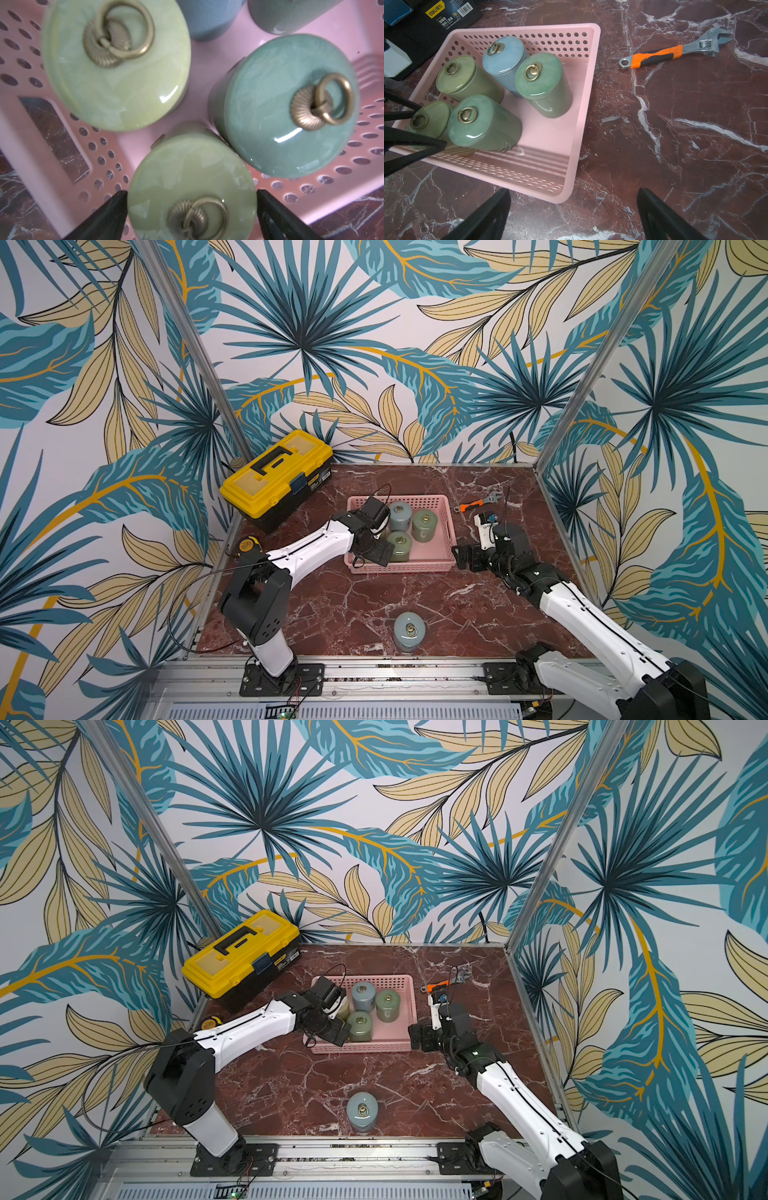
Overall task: Take the tea canister out of the basket
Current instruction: Pick up the tea canister from the basket.
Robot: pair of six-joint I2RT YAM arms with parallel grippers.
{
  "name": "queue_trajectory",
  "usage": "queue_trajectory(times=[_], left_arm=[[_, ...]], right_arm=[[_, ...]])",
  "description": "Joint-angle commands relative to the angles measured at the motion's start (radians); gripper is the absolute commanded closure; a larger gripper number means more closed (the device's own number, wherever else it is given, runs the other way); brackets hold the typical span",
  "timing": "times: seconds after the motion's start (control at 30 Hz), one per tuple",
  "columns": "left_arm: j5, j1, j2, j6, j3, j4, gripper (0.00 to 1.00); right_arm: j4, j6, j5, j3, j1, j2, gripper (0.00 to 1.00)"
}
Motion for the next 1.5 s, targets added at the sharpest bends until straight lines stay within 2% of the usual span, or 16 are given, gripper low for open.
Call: queue_trajectory(times=[0.0, 0.2, 0.4, 0.63, 0.87, 1.3, 1.47], left_arm=[[-0.016, -0.005, 0.025, 0.004, 0.05, 0.007, 0.0], [-0.016, -0.004, 0.064, 0.009, 0.073, 0.0, 0.01], [-0.016, -0.004, 0.08, 0.007, 0.077, -0.003, 0.07], [-0.016, -0.003, 0.073, 0.004, 0.074, -0.003, 0.31], [-0.016, -0.004, 0.039, 0.004, 0.093, -0.027, 0.43], [-0.016, -0.002, 0.002, 0.019, 0.203, -0.124, 0.49], [-0.053, -0.002, -0.016, 0.022, 0.239, -0.157, 0.5]], right_arm=[[0.012, -0.009, -0.012, -0.013, -0.004, 0.006, 0.01], [0.012, -0.011, -0.016, -0.012, -0.004, 0.006, 0.01], [0.012, -0.011, -0.017, -0.012, -0.004, 0.009, 0.01], [0.012, -0.011, -0.018, -0.012, -0.004, 0.011, 0.01], [0.014, -0.011, -0.02, -0.01, -0.004, 0.016, 0.01], [0.014, -0.011, -0.028, -0.009, -0.004, 0.018, 0.01], [0.012, -0.011, -0.032, -0.009, -0.004, 0.015, 0.01]])
